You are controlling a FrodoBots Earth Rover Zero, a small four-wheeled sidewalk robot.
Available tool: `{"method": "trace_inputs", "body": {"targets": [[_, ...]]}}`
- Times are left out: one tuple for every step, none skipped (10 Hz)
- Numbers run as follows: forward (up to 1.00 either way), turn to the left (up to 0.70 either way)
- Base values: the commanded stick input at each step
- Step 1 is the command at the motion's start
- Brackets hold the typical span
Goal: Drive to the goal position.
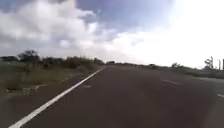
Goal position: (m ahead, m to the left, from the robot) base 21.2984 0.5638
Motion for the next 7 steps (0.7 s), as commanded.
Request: {"method": "trace_inputs", "body": {"targets": [[1.00,0.00],[1.00,0.00],[1.00,0.00],[1.00,0.00],[1.00,0.00],[1.00,0.00],[1.00,0.00]]}}
